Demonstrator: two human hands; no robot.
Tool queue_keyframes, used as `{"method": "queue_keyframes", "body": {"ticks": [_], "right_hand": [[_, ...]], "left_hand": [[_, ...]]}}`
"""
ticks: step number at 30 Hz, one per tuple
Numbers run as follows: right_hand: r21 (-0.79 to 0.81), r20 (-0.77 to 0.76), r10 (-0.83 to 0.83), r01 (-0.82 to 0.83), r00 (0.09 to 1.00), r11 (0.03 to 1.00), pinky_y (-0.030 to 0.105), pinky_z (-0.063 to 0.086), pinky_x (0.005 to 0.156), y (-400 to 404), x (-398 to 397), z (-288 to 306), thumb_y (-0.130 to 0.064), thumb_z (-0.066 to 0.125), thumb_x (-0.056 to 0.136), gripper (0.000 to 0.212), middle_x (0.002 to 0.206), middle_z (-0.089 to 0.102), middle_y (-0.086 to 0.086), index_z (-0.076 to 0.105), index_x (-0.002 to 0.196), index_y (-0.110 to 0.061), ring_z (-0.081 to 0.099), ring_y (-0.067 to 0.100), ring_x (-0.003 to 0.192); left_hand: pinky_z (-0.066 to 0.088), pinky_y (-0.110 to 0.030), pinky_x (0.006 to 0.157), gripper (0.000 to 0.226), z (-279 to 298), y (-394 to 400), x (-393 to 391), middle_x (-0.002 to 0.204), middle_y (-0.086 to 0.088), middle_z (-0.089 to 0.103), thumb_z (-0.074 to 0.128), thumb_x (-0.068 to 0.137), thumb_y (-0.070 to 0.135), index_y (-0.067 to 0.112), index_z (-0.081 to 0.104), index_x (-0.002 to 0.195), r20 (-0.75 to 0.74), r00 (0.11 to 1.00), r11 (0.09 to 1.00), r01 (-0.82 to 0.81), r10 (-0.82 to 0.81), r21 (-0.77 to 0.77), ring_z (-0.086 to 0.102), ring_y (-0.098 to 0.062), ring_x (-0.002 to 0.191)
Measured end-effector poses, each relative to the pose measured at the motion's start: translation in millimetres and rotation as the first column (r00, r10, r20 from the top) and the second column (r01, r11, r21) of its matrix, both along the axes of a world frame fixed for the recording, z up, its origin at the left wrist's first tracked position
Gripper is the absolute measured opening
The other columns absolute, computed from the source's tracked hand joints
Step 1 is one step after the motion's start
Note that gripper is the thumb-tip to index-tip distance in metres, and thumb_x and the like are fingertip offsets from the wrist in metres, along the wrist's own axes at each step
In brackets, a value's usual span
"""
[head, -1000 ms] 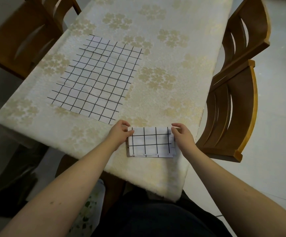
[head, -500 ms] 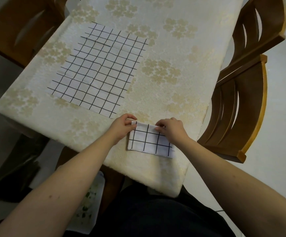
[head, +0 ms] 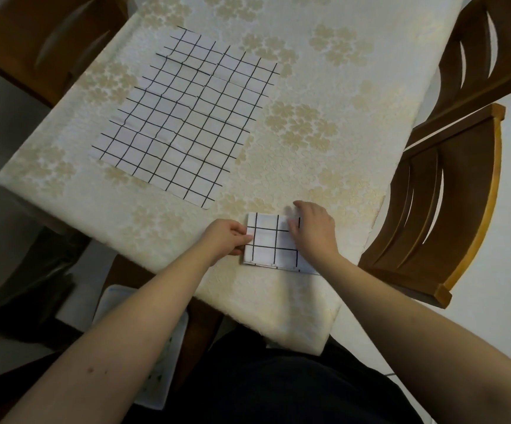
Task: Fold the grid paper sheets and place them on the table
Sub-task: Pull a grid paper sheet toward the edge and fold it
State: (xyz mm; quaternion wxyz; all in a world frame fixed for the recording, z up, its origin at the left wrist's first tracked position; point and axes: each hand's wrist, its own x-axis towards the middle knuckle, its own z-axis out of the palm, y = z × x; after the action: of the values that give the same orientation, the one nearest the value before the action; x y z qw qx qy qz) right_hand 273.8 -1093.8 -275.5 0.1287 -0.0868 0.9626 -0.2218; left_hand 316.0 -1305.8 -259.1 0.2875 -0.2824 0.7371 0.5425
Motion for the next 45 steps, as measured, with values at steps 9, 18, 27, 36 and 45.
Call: {"method": "queue_keyframes", "body": {"ticks": [9,18,27,36,45], "right_hand": [[0.137,0.009,0.281,-0.279,0.960,0.950,0.037,-0.002,0.121,-16,55,-32,-0.052,0.025,0.101,0.066,0.163,0.006,-0.001,0.013,0.156,-0.019,0.006,0.017,0.151],[0.163,0.051,-0.014,0.006,0.999,0.987,0.039,-0.007,0.121,52,59,-24,-0.057,0.004,0.098,0.066,0.163,-0.010,-0.005,-0.001,0.156,-0.025,-0.014,0.012,0.149],[-0.023,-0.013,0.054,-0.054,0.998,0.998,0.045,0.012,0.118,49,9,-7,-0.065,0.044,0.086,0.066,0.145,0.046,0.002,0.055,0.133,-0.020,0.029,0.025,0.142],[-0.338,0.414,-0.055,0.209,0.909,0.918,0.025,0.049,0.068,61,-5,29,-0.035,0.077,0.081,0.020,0.083,0.068,-0.005,0.068,0.087,-0.019,0.061,0.010,0.076],[-0.393,0.635,-0.220,0.554,0.741,0.734,0.029,0.055,0.074,65,43,42,-0.026,0.071,0.088,0.020,0.089,0.073,0.002,0.070,0.097,-0.009,0.069,0.020,0.085]], "left_hand": [[0.058,-0.024,0.065,0.027,-5,1,-8,0.097,-0.017,0.070,0.073,0.086,0.008,-0.002,0.065,0.109,0.057,0.998,0.999,0.035,-0.033,-0.022,0.070,-0.022,0.085],[0.059,-0.029,0.076,0.021,-3,-1,-9,0.097,-0.015,0.070,0.071,0.087,0.007,0.001,0.064,0.106,0.047,0.997,0.998,0.062,-0.061,-0.009,0.071,-0.024,0.088],[0.054,-0.016,0.069,0.010,1,0,14,0.089,-0.003,0.069,0.068,0.090,0.019,0.018,0.063,0.099,-0.180,0.962,0.971,0.178,-0.206,-0.160,0.068,-0.014,0.082],[0.049,-0.015,0.067,0.012,3,-5,21,0.086,0.000,0.069,0.066,0.092,0.019,0.029,0.062,0.088,-0.223,0.966,0.991,0.125,-0.134,-0.057,0.069,-0.015,0.082],[0.058,-0.035,0.081,0.012,4,-16,29,0.098,-0.010,0.075,0.061,0.094,0.008,0.011,0.065,0.104,-0.139,0.988,0.971,0.097,-0.068,0.216,0.072,-0.026,0.094]]}}
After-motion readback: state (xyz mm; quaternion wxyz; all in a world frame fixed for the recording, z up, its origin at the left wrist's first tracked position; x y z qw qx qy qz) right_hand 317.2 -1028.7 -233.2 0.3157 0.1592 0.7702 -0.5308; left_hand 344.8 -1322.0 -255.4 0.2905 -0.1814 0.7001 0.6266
